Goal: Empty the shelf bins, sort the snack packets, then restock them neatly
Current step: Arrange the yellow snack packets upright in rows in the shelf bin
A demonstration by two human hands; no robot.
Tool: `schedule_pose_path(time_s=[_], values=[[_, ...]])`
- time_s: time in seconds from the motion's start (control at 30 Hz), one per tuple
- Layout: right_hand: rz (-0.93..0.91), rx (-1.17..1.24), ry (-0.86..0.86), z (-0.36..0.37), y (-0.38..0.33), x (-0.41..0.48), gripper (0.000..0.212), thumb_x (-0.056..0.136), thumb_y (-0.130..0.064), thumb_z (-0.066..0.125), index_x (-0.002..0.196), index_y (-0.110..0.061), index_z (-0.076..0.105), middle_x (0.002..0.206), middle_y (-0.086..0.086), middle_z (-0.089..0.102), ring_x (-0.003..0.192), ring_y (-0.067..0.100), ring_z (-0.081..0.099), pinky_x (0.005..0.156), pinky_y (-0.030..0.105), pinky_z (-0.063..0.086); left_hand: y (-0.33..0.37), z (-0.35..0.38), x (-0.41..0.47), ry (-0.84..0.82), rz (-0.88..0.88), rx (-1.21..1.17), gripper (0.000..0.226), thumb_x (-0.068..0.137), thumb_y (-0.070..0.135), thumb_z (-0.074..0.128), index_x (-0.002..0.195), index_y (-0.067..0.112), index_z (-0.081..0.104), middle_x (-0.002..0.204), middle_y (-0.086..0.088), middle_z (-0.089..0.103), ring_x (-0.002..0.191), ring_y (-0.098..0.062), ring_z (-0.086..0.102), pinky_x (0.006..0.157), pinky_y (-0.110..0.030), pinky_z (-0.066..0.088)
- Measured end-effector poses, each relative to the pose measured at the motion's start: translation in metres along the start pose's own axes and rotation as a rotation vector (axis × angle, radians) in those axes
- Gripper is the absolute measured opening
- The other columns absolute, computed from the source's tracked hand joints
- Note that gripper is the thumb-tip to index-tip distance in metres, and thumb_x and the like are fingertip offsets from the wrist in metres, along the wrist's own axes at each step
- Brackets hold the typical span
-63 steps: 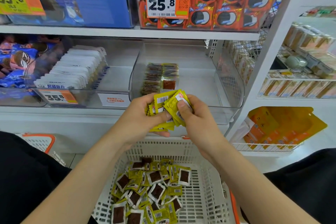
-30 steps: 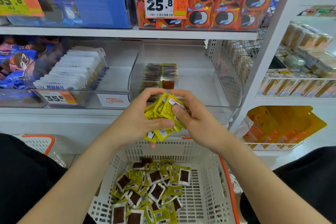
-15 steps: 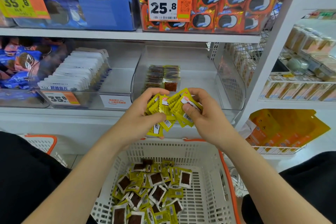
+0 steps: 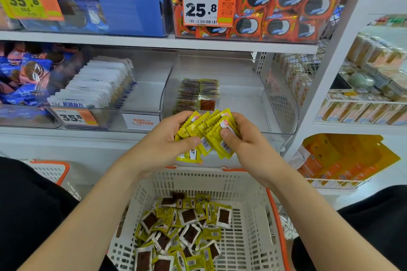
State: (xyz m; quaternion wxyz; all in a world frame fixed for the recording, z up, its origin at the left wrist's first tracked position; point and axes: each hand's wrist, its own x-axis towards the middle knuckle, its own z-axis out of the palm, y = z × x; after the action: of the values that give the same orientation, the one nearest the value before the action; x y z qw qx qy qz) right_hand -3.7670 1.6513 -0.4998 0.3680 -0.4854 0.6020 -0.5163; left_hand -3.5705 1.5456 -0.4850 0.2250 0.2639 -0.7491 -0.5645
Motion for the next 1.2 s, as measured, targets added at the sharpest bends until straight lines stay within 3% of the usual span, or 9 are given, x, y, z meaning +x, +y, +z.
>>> schedule_pose_path(time_s=[0.1, 0.37, 0.43, 0.5, 0.63, 0.7, 0.87, 1.0, 1.2], values=[[0.015, 0.042, -0.081, 0.003, 0.002, -0.002, 0.028, 0.109, -0.012, 0.051, 0.136, -0.020, 0.054, 0.124, -0.001, 0.070, 0.117, 0.015, 0.066, 0.102, 0.035, 0.055, 0.005, 0.001, -0.002, -0.007, 0.004, 0.056, 0.040, 0.100, 0.001, 0.065, 0.133, 0.024, 0.065, 0.118, -0.001, 0.075, 0.112, -0.021, 0.070, 0.097, -0.031, 0.056], [-0.028, 0.082, 0.006, 0.004, 0.002, 0.001, 0.029, 0.105, -0.007, 0.059, 0.134, -0.011, 0.055, 0.122, 0.006, 0.072, 0.114, 0.023, 0.070, 0.102, 0.047, 0.057, 0.000, 0.002, 0.003, 0.085, -0.026, 0.119, 0.031, 0.099, 0.005, 0.068, 0.123, 0.025, 0.065, 0.107, 0.000, 0.074, 0.098, -0.019, 0.073, 0.094, -0.048, 0.059], [-0.041, 0.071, 0.092, 0.004, 0.002, 0.003, 0.028, 0.105, -0.008, 0.059, 0.132, -0.012, 0.055, 0.120, 0.005, 0.072, 0.111, 0.022, 0.071, 0.101, 0.050, 0.057, 0.001, 0.003, 0.002, 0.069, -0.073, 0.029, 0.045, 0.098, -0.001, 0.056, 0.129, 0.032, 0.060, 0.112, -0.013, 0.073, 0.100, -0.037, 0.071, 0.095, -0.054, 0.057], [-0.047, 0.099, 0.159, 0.005, 0.004, 0.005, 0.026, 0.106, -0.011, 0.058, 0.132, -0.014, 0.056, 0.119, 0.005, 0.073, 0.110, 0.023, 0.071, 0.100, 0.053, 0.056, -0.001, 0.002, 0.005, 0.114, -0.100, 0.033, 0.053, 0.089, 0.006, 0.050, 0.126, 0.044, 0.056, 0.114, -0.023, 0.070, 0.087, -0.045, 0.065, 0.083, -0.060, 0.054], [0.015, 0.421, 0.149, 0.002, -0.002, 0.007, 0.028, 0.109, -0.010, 0.051, 0.136, -0.008, 0.056, 0.125, 0.017, 0.071, 0.114, 0.032, 0.069, 0.095, 0.045, 0.058, -0.003, 0.004, 0.009, 0.363, -0.126, 0.096, 0.047, 0.101, -0.003, 0.046, 0.121, 0.038, 0.057, 0.072, 0.004, 0.067, 0.047, -0.011, 0.041, 0.044, -0.028, 0.036], [0.023, 0.470, 0.075, 0.004, -0.005, 0.006, 0.029, 0.110, -0.008, 0.046, 0.136, -0.005, 0.057, 0.127, 0.019, 0.070, 0.115, 0.032, 0.069, 0.092, 0.039, 0.059, -0.001, 0.011, 0.013, 0.453, -0.088, 0.055, 0.047, 0.101, -0.007, 0.046, 0.118, 0.036, 0.058, 0.076, 0.000, 0.067, 0.053, -0.013, 0.045, 0.051, -0.028, 0.038], [-0.043, 0.263, 0.102, 0.032, -0.002, 0.008, 0.033, 0.105, -0.021, 0.052, 0.136, -0.012, 0.057, 0.127, 0.016, 0.070, 0.122, 0.037, 0.065, 0.109, 0.059, 0.049, 0.012, 0.041, 0.021, 0.608, 0.087, -0.304, 0.023, 0.112, 0.014, 0.046, 0.119, 0.021, 0.067, 0.106, 0.000, 0.075, 0.094, -0.015, 0.071, 0.076, -0.028, 0.057], [-0.132, 0.042, 0.154, 0.050, -0.006, 0.010, 0.047, 0.102, -0.042, 0.048, 0.147, -0.026, 0.044, 0.139, 0.010, 0.054, 0.131, 0.024, 0.055, 0.112, 0.051, 0.046, 0.016, 0.054, 0.028, 0.452, 0.079, -0.577, 0.029, 0.096, 0.027, 0.051, 0.119, 0.016, 0.065, 0.113, -0.014, 0.070, 0.098, -0.027, 0.070, 0.076, -0.036, 0.058], [-0.118, 0.163, 0.166, 0.047, -0.026, 0.016, 0.036, 0.113, -0.015, 0.038, 0.147, -0.023, 0.047, 0.131, 0.000, 0.065, 0.119, 0.009, 0.064, 0.102, 0.029, 0.053, 0.020, 0.046, 0.039, 0.300, 0.018, -0.583, 0.060, 0.072, 0.007, 0.051, 0.131, 0.020, 0.058, 0.120, -0.016, 0.068, 0.103, -0.031, 0.068, 0.081, -0.040, 0.057]])
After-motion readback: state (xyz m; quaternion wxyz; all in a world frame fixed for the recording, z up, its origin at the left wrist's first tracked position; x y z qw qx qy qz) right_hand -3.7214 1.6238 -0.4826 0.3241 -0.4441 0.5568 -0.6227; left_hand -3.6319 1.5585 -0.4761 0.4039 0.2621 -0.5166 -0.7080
